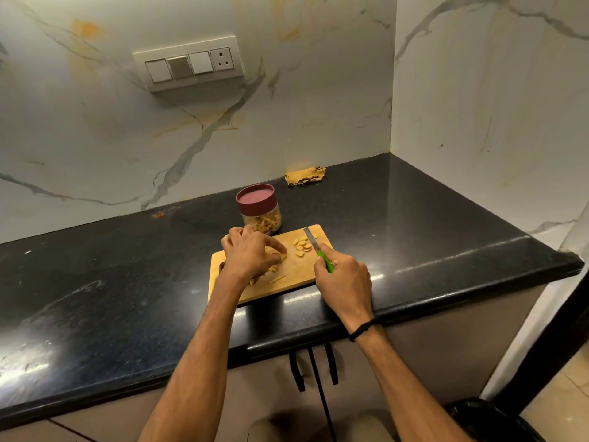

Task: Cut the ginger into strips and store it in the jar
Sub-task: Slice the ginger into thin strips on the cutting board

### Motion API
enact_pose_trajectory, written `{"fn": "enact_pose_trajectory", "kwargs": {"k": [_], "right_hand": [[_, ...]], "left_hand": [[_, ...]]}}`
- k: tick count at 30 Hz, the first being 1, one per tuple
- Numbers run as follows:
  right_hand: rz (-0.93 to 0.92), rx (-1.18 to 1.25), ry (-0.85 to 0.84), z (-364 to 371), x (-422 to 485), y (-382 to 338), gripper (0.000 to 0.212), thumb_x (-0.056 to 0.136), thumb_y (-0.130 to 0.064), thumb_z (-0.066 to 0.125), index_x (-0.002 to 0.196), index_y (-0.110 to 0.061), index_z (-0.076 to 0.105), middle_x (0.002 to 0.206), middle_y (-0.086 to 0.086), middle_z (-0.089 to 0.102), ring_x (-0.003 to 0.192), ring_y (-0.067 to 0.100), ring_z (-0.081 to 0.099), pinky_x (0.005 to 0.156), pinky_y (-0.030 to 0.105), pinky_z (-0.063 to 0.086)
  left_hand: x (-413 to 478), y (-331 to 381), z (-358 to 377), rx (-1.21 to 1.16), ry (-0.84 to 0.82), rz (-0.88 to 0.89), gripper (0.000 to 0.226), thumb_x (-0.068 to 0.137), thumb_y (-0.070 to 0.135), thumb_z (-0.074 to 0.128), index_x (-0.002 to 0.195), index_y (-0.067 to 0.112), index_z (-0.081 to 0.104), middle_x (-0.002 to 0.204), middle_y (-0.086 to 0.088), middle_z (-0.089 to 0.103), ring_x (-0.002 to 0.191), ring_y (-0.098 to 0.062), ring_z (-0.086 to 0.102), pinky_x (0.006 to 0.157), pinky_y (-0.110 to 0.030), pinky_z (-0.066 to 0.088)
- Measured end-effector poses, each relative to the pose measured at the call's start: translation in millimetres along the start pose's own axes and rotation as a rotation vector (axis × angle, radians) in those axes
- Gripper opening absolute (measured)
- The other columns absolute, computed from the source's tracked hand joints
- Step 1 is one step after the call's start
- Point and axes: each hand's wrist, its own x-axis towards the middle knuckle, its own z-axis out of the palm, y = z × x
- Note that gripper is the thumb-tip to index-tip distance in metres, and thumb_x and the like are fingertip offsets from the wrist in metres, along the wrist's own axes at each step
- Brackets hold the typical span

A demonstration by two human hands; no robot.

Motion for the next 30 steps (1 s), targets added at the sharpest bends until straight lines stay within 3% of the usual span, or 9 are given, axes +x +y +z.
{"fn": "enact_pose_trajectory", "kwargs": {"k": [5, 10, 14, 19, 30], "right_hand": [[-0.021, -0.021, -0.011, 3.8, -3.5, -4.3, 0.037, 0.098, -0.03, 0.051, 0.135, -0.031, 0.055, 0.068, -0.008, 0.063, 0.053, 0.006, 0.051, 0.044, 0.009, 0.031], [-0.039, -0.066, -0.051, 5.6, -10.0, -10.5, 0.038, 0.099, -0.034, 0.049, 0.137, -0.034, 0.052, 0.063, -0.013, 0.054, 0.052, 0.005, 0.048, 0.045, 0.01, 0.029], [-0.063, -0.13, -0.068, 5.3, -14.1, -17.2, 0.038, 0.1, -0.036, 0.046, 0.138, -0.036, 0.051, 0.069, -0.011, 0.055, 0.054, 0.005, 0.045, 0.046, 0.011, 0.024], [-0.096, -0.226, -0.102, 9.5, -19.6, -24.4, 0.041, 0.1, -0.038, 0.042, 0.141, -0.039, 0.046, 0.089, -0.006, 0.069, 0.067, 0.006, 0.044, 0.062, 0.02, 0.034], [-0.124, -0.288, -0.143, 18.6, -19.2, -29.4, 0.041, 0.102, -0.037, 0.039, 0.143, -0.035, 0.044, 0.086, -0.004, 0.067, 0.068, 0.008, 0.045, 0.062, 0.022, 0.038]], "left_hand": [[-3.5, -4.6, 5.5, -0.012, 0.072, 0.001, 0.026, 0.089, 0.052, 0.067, 0.114, 0.045, 0.072, 0.145, 0.0, 0.043, 0.135, -0.029, 0.028, 0.11, -0.047, 0.022], [-1.8, -13.5, 1.3, -0.029, -0.058, 0.025, 0.033, 0.088, 0.054, 0.068, 0.12, 0.05, 0.066, 0.149, -0.001, 0.038, 0.139, -0.03, 0.024, 0.113, -0.051, 0.019], [-1.4, -12.6, 0.3, -0.021, -0.039, 0.023, 0.035, 0.084, 0.054, 0.072, 0.118, 0.046, 0.068, 0.148, -0.001, 0.04, 0.139, -0.029, 0.025, 0.113, -0.049, 0.019], [-2.2, -14.3, 8.4, -0.014, 0.05, 0.011, 0.033, 0.081, 0.057, 0.073, 0.112, 0.044, 0.072, 0.147, 0.003, 0.043, 0.138, -0.026, 0.028, 0.113, -0.048, 0.019], [-4.7, -15.2, 11.7, -0.029, 0.08, -0.004, 0.032, 0.082, 0.058, 0.07, 0.11, 0.044, 0.073, 0.148, 0.005, 0.046, 0.139, -0.024, 0.028, 0.114, -0.048, 0.018]]}}
